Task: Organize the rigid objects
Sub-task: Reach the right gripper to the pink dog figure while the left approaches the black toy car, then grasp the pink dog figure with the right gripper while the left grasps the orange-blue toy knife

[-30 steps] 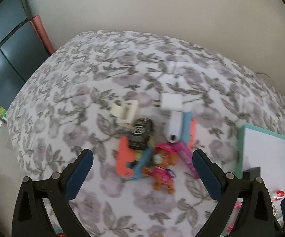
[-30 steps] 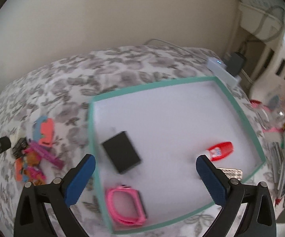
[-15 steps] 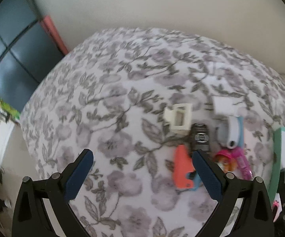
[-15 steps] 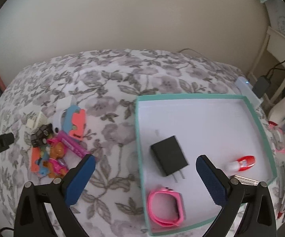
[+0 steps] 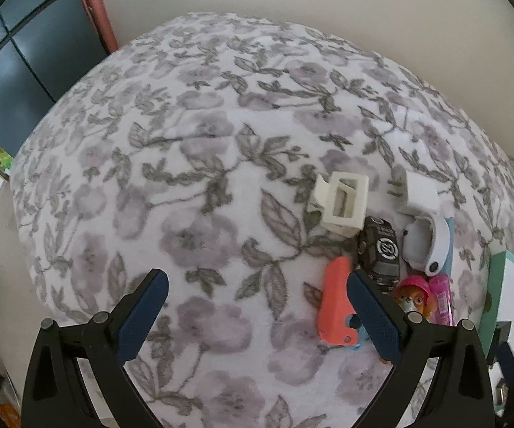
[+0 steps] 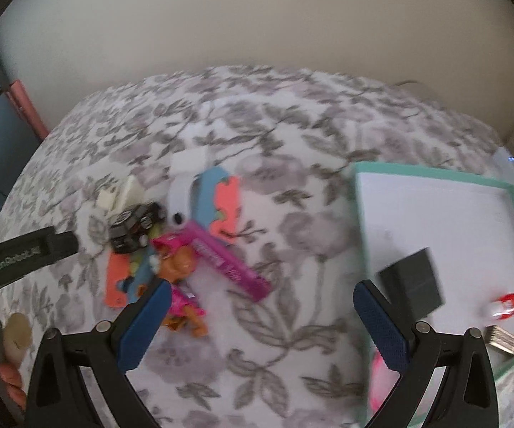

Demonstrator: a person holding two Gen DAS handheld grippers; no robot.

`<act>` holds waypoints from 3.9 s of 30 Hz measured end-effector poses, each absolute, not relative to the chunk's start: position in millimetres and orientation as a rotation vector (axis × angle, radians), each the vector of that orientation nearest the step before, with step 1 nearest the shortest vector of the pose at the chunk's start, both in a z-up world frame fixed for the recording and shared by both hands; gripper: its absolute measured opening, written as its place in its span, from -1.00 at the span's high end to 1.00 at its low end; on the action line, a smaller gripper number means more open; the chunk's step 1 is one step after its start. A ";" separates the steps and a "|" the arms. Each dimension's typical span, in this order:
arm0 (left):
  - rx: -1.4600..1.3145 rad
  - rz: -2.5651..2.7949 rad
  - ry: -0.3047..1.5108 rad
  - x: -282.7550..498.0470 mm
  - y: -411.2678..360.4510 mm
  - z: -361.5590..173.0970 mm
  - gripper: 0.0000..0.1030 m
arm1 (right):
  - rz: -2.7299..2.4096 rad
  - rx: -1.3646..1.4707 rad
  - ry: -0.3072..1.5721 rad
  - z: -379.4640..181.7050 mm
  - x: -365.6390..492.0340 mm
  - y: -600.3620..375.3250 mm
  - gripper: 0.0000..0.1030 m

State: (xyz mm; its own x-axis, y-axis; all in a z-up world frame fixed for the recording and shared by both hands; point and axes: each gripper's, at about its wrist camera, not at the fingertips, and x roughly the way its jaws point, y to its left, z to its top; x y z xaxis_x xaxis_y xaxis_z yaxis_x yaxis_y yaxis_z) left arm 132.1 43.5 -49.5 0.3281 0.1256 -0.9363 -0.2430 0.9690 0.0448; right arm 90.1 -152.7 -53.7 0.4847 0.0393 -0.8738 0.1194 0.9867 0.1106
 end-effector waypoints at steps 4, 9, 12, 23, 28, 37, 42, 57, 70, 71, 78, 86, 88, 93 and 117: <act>-0.109 0.195 1.250 135.2 34.1 -60.3 -0.95 | -0.006 0.157 1.093 -62.7 92.8 -139.4 -1.00; -0.116 0.215 1.263 135.8 36.5 -65.0 -0.95 | 0.070 0.128 1.109 -70.3 95.4 -117.0 -0.84; -0.131 0.230 1.263 136.1 41.6 -65.9 -0.95 | 0.102 0.124 1.122 -76.1 99.1 -107.6 -0.68; -0.157 0.197 1.289 140.1 39.3 -72.8 -0.95 | 0.164 0.198 1.137 -89.0 113.8 -99.4 -0.16; -0.154 0.177 1.294 140.4 34.3 -73.7 -0.95 | 0.167 0.207 1.149 -89.6 112.3 -101.4 -0.05; -0.123 0.111 1.315 142.1 14.0 -80.9 -0.95 | 0.088 0.248 1.175 -90.7 103.5 -132.7 -0.05; -0.061 0.080 1.327 142.7 -3.8 -88.5 -0.95 | 0.048 0.311 1.206 -97.0 97.8 -155.5 -0.02; -0.022 0.065 1.327 142.6 -26.2 -108.7 -0.41 | 0.005 0.372 1.223 -96.2 89.2 -180.1 -0.02; -0.022 0.052 1.357 123.3 -39.5 -105.1 -0.14 | -0.004 0.379 1.235 -92.8 71.0 -183.6 -0.02; -0.030 0.051 1.363 121.2 -39.8 -105.2 -0.14 | -0.004 0.384 1.237 -92.8 69.8 -183.8 -0.02; -0.067 0.039 1.389 93.3 -40.9 -103.2 -0.14 | -0.017 0.444 1.258 -89.6 54.5 -191.3 -0.02; -0.078 0.051 1.335 68.7 -41.3 -80.0 -0.13 | -0.015 0.511 1.216 -69.5 41.8 -203.0 -0.02; -0.065 0.056 1.307 64.4 -46.5 -70.4 -0.14 | -0.018 0.513 1.186 -59.6 39.4 -206.7 -0.02; -0.044 0.057 1.245 64.2 -57.3 -47.0 -0.13 | -0.065 0.525 1.125 -39.3 33.2 -226.2 -0.02; 0.190 -0.171 1.163 100.9 -221.9 -18.9 -0.14 | -0.477 0.546 1.028 -23.0 14.4 -364.8 -0.02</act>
